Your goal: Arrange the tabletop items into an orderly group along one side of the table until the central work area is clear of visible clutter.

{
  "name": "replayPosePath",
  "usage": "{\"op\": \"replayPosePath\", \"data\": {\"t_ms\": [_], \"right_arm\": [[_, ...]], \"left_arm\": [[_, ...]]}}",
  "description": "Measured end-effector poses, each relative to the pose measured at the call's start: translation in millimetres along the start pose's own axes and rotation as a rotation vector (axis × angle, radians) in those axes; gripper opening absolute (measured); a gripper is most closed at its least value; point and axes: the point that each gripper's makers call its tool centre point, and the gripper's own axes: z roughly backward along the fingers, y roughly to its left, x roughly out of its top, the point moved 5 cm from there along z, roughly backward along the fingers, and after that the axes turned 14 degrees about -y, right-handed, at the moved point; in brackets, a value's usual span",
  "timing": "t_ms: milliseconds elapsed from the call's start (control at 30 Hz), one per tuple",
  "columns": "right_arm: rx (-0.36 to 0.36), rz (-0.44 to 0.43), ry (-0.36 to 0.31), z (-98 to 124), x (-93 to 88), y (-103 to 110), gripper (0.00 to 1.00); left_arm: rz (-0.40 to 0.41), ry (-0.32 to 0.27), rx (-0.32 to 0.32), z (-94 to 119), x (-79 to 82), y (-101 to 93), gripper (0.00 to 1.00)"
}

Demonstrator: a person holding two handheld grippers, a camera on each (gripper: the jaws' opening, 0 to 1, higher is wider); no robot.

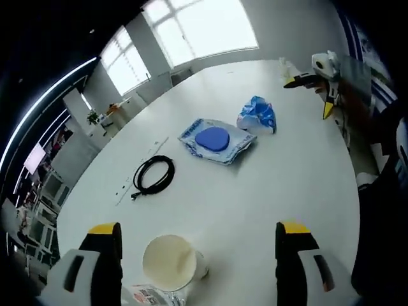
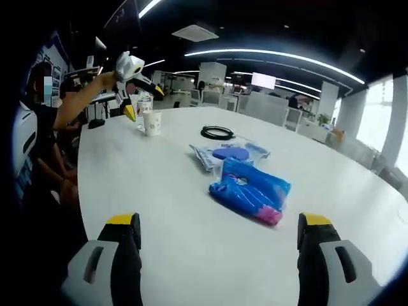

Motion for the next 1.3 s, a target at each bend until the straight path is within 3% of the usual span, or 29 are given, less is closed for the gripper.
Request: {"op": "replayPosePath", "data": {"t_ms": [300,600,900,1100,1300], "right_arm": [[0.023,0.045,-0.020,-13,23.2,-5,1.00],[0.027,0.105,-0.031,-25,46.3,-19,0.99],[0.022,0.105,-0.022,-36,50.4,-34,0.97],[-0.010,0.172,0.007,-51,56.0,-47,0.94],[-0.015,0.189,0.029,-63,60.3,-59,0.93]], "left_arm": [[0.003,-0.080,-0.034,-16,14.2,-23.7,0.97],[0.009,-0.113,-0.024,-29,23.4,-51.4,0.95],[0.031,-0.133,-0.007,-35,27.0,-62.6,0.94],[0.054,-0.180,0.060,-45,36.5,-67.0,0.89],[0.056,-0.181,0.062,-60,41.7,-74.9,0.89]]}}
